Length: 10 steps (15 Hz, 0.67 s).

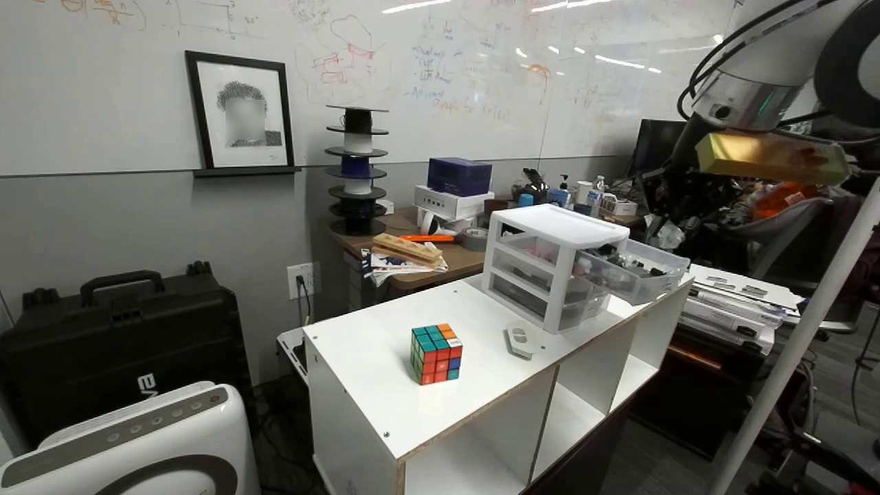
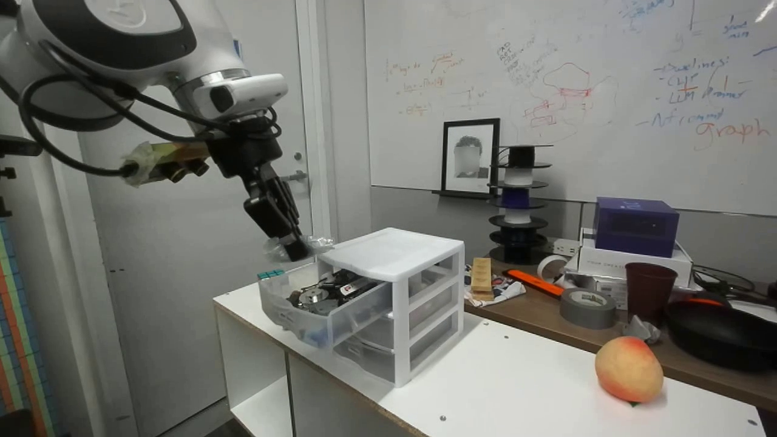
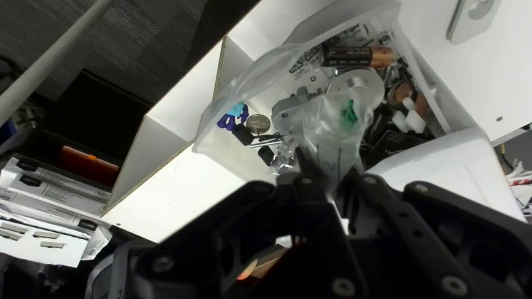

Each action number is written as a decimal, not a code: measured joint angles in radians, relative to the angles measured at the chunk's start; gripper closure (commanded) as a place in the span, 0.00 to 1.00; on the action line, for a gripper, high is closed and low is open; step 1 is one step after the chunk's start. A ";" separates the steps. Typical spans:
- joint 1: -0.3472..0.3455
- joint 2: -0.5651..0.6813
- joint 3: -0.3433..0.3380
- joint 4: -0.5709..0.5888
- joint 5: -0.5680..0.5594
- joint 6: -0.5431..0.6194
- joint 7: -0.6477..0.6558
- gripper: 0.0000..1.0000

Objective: Put the paper in the topmost drawer and close it

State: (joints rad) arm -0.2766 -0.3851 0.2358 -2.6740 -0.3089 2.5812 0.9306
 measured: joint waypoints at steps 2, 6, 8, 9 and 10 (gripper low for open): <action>-0.016 0.041 0.000 0.032 -0.047 0.001 0.033 0.84; -0.020 0.123 0.000 0.106 -0.150 0.002 0.101 0.48; -0.009 0.156 -0.004 0.135 -0.181 0.001 0.117 0.33; 0.000 0.168 -0.008 0.146 -0.188 0.001 0.119 0.24; 0.011 0.179 -0.014 0.154 -0.191 0.001 0.119 0.17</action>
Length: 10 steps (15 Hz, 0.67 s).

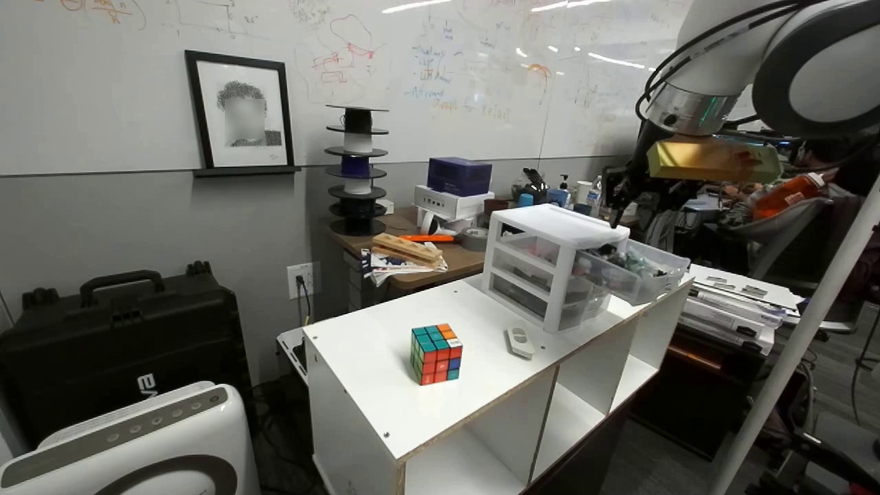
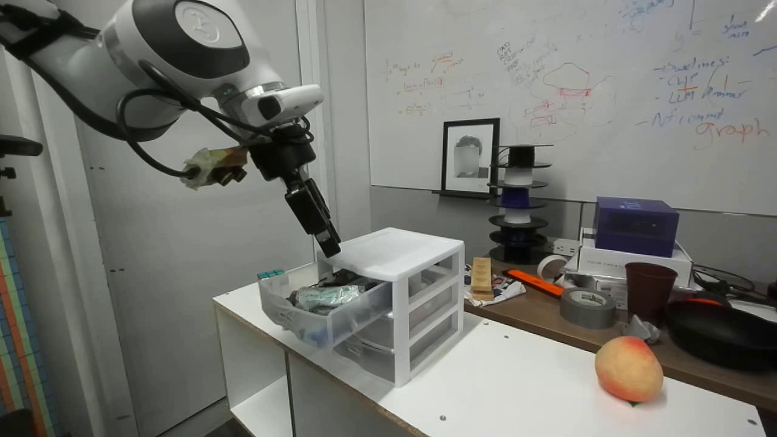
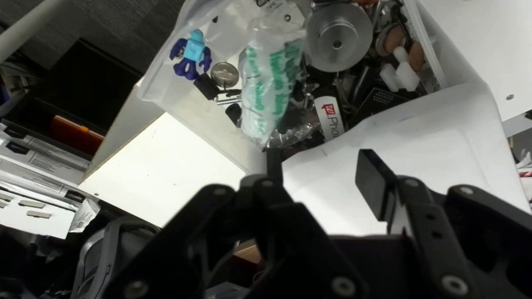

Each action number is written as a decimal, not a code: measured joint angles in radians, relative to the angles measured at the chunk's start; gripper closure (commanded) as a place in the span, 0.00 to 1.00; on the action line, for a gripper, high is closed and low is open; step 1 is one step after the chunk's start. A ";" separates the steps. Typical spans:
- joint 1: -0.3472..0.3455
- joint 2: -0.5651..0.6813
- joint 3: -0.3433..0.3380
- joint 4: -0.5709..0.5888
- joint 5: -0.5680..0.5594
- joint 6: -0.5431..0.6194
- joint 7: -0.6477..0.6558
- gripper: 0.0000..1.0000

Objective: Put the paper in the topmost drawer and close it

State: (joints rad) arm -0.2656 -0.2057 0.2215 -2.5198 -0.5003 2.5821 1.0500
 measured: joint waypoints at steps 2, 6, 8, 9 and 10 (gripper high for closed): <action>0.026 0.009 -0.016 0.005 0.000 0.000 0.000 0.02; 0.069 -0.004 -0.041 -0.003 -0.007 -0.004 -0.012 0.00; 0.101 -0.024 -0.043 -0.010 -0.007 -0.011 -0.052 0.00; 0.126 -0.035 -0.040 -0.011 -0.003 -0.024 -0.080 0.00; 0.156 -0.046 -0.034 -0.010 0.006 -0.038 -0.109 0.00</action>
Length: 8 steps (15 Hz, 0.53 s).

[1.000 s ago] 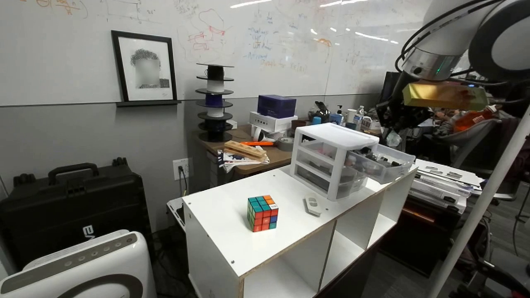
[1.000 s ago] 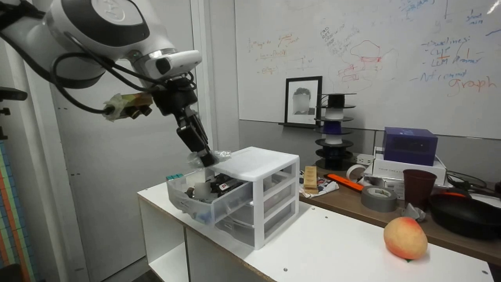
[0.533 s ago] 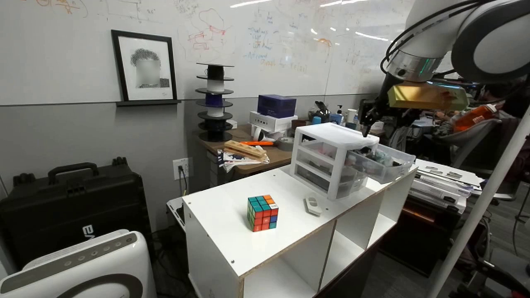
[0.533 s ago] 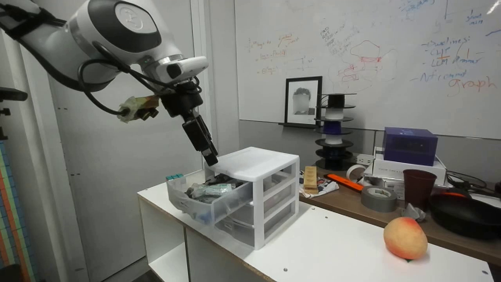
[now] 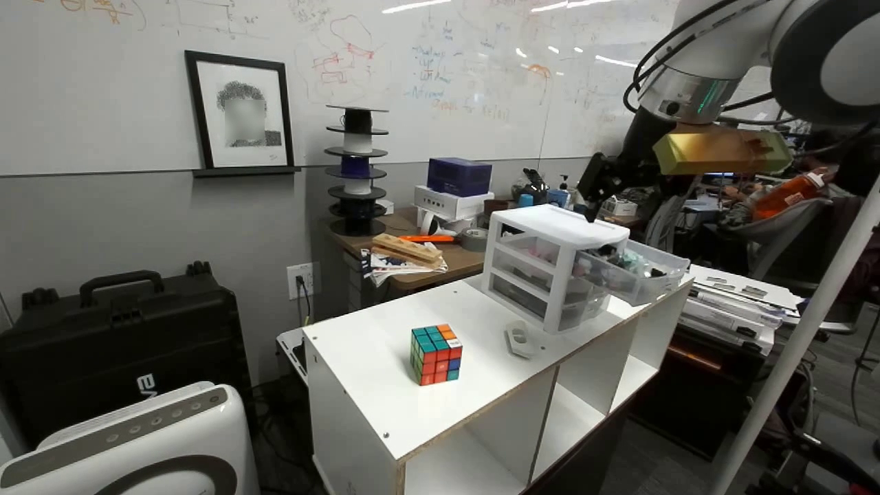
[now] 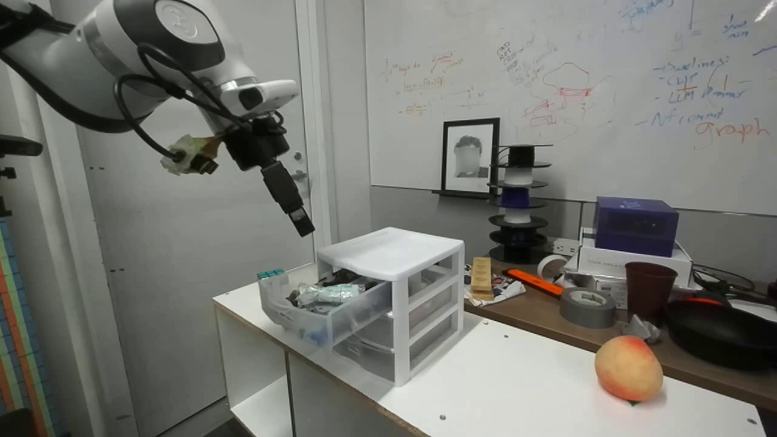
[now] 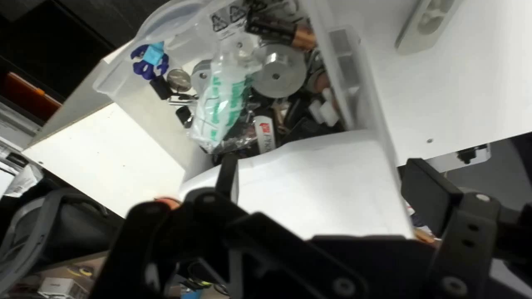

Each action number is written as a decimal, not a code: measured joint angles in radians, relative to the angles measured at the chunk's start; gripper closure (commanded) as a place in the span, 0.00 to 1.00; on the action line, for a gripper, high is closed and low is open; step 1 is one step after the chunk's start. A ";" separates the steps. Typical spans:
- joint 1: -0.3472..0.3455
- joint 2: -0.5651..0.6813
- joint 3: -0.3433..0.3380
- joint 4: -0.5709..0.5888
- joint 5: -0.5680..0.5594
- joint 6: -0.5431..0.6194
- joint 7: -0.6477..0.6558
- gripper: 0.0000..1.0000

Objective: Put the paper in the topmost drawer and close it

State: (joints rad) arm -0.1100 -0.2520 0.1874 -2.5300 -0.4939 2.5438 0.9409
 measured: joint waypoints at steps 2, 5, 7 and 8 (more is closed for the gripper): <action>0.067 -0.017 0.021 0.007 0.028 -0.017 -0.060 0.00; 0.145 -0.017 0.069 0.043 0.055 -0.032 -0.109 0.00; 0.157 0.004 0.101 0.079 0.041 -0.031 -0.109 0.00; 0.156 0.021 0.107 0.096 0.024 -0.026 -0.105 0.00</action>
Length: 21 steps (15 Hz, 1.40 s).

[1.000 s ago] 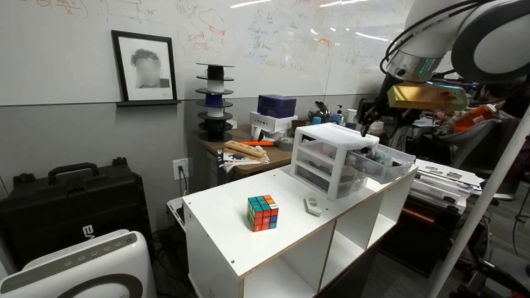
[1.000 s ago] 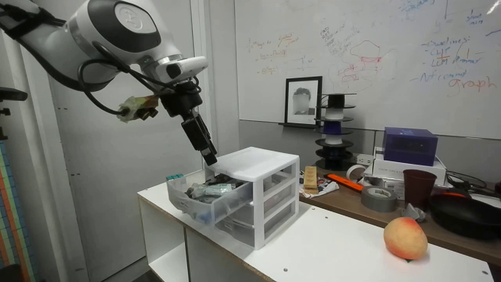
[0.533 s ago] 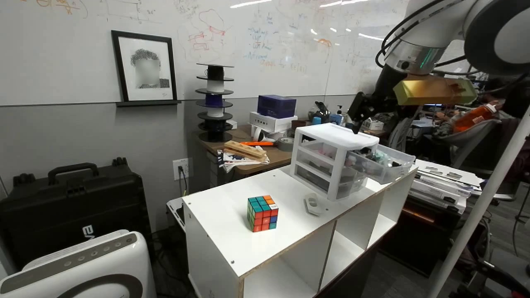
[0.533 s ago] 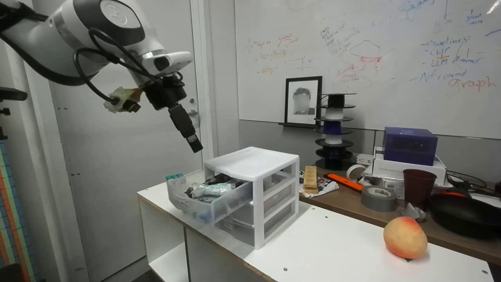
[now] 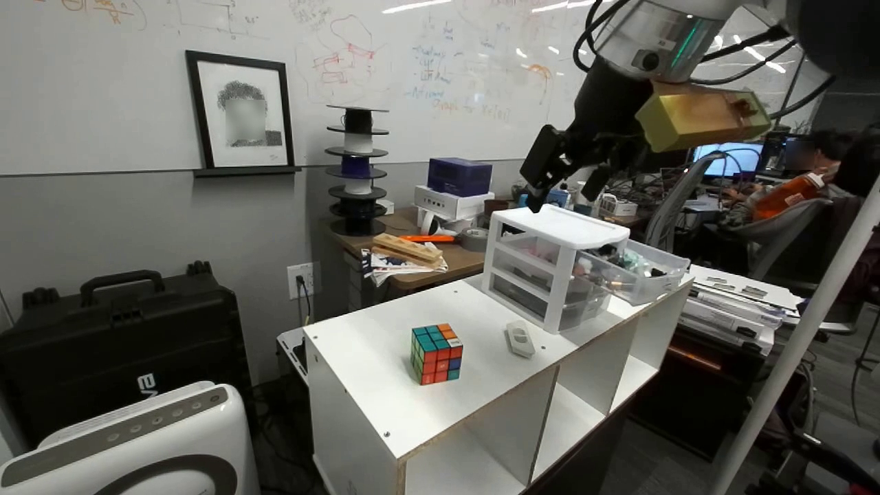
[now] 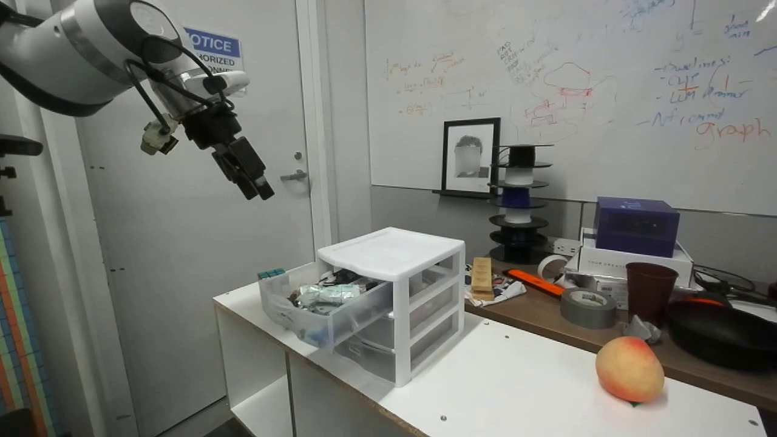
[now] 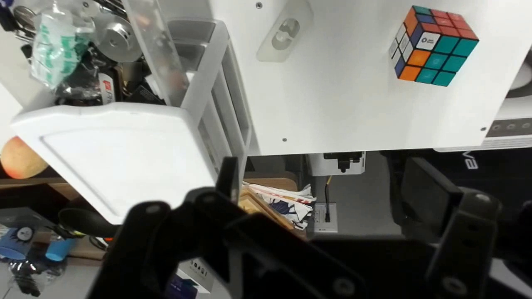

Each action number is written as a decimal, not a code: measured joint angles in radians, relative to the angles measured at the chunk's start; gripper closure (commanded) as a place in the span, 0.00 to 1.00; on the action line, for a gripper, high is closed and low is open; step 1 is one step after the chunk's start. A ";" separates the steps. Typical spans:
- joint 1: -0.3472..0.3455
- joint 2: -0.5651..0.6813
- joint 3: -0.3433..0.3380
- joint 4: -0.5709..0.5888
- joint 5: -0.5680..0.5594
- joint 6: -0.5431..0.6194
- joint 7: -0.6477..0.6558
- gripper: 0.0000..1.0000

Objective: Put the paper in the topmost drawer and close it

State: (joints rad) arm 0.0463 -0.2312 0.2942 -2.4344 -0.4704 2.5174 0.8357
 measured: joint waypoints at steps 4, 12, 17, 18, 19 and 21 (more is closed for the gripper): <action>-0.033 0.097 -0.015 0.043 -0.090 0.058 0.068 0.00; -0.056 0.354 -0.062 0.114 0.115 0.266 0.060 0.00; -0.002 0.447 -0.094 0.178 0.378 0.201 -0.054 0.00; 0.006 0.456 -0.105 0.189 0.414 0.178 -0.075 0.00; 0.014 0.465 -0.118 0.199 0.437 0.157 -0.087 0.00; 0.026 0.482 -0.150 0.215 0.457 0.110 -0.092 0.00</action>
State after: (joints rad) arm 0.0721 0.2504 0.1446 -2.2190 -0.0138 2.6273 0.7435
